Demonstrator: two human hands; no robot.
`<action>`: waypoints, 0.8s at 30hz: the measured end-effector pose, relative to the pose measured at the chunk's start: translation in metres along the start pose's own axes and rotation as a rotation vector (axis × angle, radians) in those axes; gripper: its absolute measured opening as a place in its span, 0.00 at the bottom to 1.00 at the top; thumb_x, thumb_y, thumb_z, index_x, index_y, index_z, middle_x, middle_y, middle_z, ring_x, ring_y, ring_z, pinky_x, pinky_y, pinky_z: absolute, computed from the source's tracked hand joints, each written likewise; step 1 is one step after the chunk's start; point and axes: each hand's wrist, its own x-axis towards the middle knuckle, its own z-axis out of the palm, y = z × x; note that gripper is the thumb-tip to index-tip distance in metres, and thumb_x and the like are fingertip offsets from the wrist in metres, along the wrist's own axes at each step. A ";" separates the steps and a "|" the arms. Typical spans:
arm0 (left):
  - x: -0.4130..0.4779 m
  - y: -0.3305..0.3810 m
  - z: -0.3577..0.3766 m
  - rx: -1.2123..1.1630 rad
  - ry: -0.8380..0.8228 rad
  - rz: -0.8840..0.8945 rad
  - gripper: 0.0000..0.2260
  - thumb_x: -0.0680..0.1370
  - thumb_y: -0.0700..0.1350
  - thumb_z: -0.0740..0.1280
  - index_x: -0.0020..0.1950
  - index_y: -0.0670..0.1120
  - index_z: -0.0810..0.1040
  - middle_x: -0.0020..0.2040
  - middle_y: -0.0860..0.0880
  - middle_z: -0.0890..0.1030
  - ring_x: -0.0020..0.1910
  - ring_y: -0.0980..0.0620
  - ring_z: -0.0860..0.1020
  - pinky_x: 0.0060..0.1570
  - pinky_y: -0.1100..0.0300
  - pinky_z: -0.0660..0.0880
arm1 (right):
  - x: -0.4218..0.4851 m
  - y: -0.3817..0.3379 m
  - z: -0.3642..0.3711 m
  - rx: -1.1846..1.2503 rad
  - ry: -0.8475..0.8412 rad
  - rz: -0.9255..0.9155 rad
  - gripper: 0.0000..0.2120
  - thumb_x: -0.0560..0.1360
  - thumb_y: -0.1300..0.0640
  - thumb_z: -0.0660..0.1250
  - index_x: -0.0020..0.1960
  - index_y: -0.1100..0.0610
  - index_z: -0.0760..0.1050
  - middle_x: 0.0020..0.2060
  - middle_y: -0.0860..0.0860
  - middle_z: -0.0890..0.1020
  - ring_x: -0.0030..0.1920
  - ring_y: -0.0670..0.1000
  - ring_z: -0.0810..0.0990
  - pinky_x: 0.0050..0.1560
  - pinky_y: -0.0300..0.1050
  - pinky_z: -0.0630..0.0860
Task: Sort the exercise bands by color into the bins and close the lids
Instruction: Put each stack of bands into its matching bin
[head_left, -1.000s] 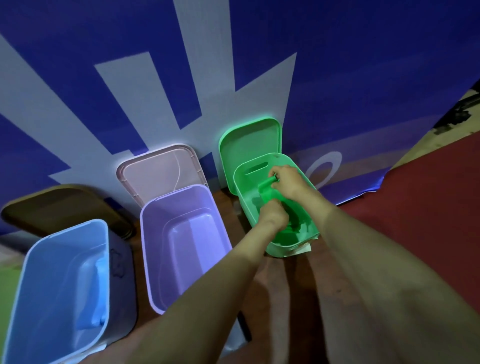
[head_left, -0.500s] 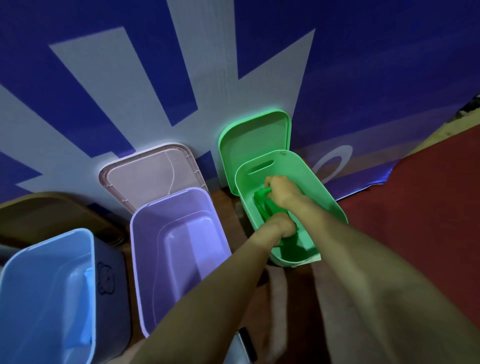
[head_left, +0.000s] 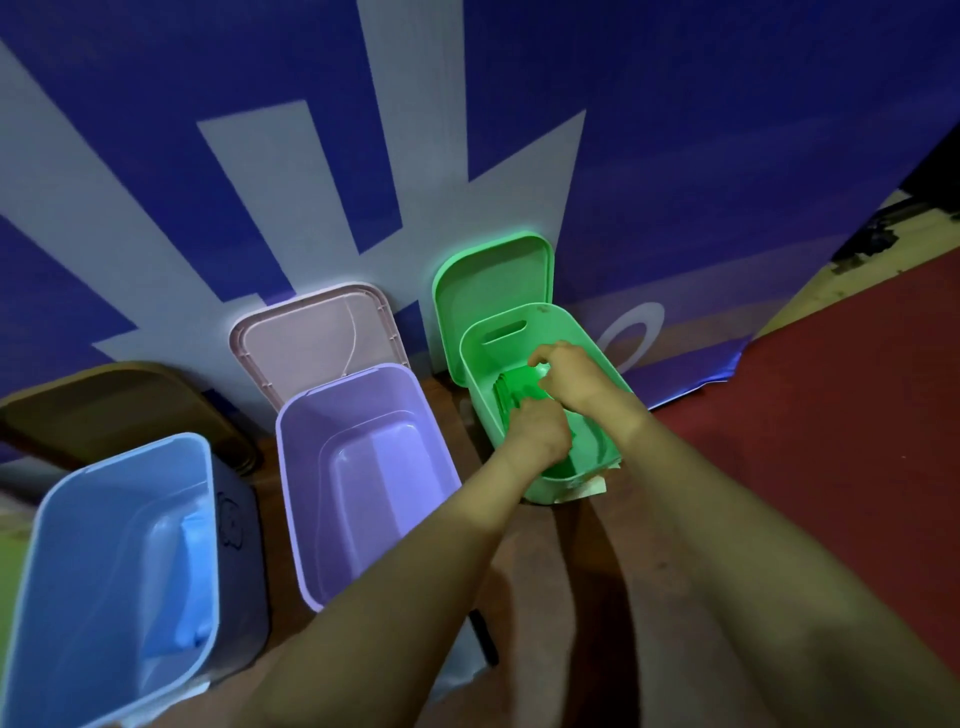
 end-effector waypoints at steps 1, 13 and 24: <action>-0.012 0.000 -0.004 -0.004 0.042 0.017 0.13 0.78 0.35 0.57 0.60 0.34 0.74 0.61 0.36 0.75 0.62 0.40 0.72 0.59 0.53 0.69 | -0.011 -0.004 -0.007 0.006 0.018 -0.023 0.18 0.73 0.68 0.63 0.62 0.58 0.74 0.61 0.59 0.74 0.59 0.58 0.75 0.61 0.48 0.70; -0.180 -0.124 0.038 0.087 0.411 -0.011 0.15 0.77 0.44 0.61 0.63 0.46 0.74 0.62 0.45 0.73 0.62 0.43 0.69 0.58 0.53 0.69 | -0.191 -0.074 0.017 0.025 0.279 -0.240 0.16 0.74 0.61 0.66 0.62 0.58 0.74 0.56 0.56 0.77 0.58 0.59 0.74 0.60 0.50 0.71; -0.271 -0.215 0.128 -0.105 0.785 0.201 0.17 0.70 0.43 0.55 0.52 0.41 0.79 0.61 0.40 0.75 0.60 0.40 0.74 0.60 0.52 0.73 | -0.289 -0.116 0.154 0.065 0.194 -0.332 0.13 0.73 0.61 0.66 0.57 0.58 0.76 0.53 0.55 0.78 0.55 0.58 0.75 0.58 0.51 0.72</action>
